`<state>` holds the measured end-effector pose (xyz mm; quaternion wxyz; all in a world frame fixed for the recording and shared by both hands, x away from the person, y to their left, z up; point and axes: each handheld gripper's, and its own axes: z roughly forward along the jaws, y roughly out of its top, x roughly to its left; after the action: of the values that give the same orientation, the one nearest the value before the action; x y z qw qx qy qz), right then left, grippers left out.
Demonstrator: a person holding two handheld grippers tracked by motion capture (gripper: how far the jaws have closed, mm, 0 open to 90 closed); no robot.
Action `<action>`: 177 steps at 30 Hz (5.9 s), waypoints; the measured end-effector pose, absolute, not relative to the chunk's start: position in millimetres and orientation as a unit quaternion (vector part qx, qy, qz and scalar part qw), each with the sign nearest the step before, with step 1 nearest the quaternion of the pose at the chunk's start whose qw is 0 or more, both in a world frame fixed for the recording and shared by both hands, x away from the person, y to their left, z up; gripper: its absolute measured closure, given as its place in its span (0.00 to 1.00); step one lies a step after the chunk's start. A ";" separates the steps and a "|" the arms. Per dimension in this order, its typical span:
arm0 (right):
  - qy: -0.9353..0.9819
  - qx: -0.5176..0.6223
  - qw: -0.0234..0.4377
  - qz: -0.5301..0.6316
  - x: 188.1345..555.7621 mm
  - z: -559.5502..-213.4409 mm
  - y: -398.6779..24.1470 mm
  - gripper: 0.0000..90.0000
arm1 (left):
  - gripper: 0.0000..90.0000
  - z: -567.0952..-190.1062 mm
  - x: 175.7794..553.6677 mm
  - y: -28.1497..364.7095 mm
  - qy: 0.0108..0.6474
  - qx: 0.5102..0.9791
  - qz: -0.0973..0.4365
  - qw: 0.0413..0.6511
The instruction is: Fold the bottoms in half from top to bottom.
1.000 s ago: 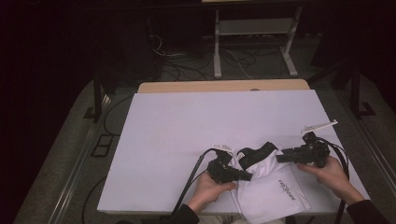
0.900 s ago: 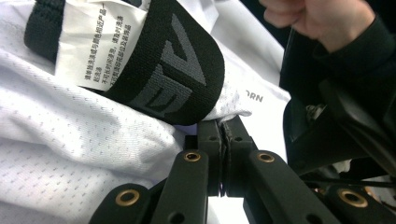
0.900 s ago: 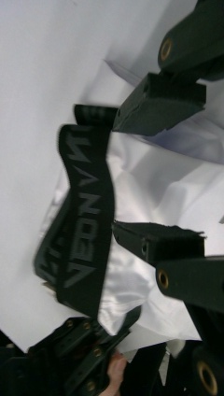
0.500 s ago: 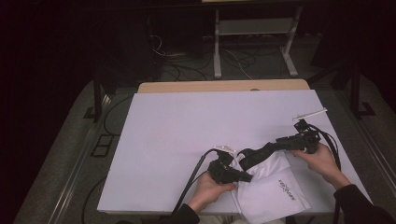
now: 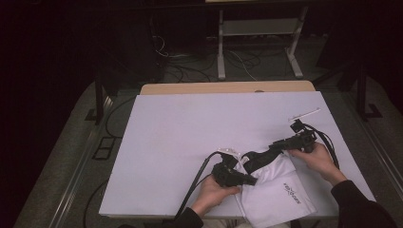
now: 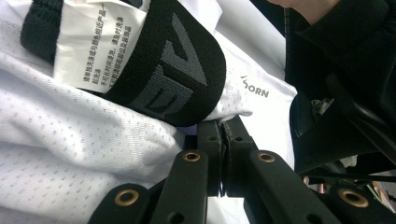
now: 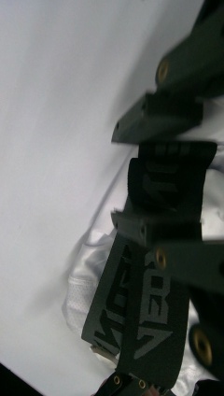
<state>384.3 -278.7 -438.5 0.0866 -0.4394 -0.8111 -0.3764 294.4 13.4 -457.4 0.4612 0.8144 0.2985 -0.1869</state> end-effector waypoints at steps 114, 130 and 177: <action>-0.838 -0.351 0.105 -0.404 262.9 -410.7 -310.8 0.68 | 0.14 -410.2 329.6 100.7 0.300 0.798 -0.035 0.521; -0.839 -0.371 0.075 -0.392 329.1 -408.8 -284.3 0.86 | 0.13 -415.6 330.0 104.3 0.301 0.794 -0.036 0.527; -0.888 -0.230 0.236 -0.322 282.8 -437.2 -224.7 0.96 | 0.13 -421.2 330.5 99.4 0.297 0.800 -0.044 0.519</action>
<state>282.8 -224.7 -437.2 0.2358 -0.2303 -0.8875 -0.3219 330.5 99.4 -421.2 0.5193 0.8002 0.2967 -0.0435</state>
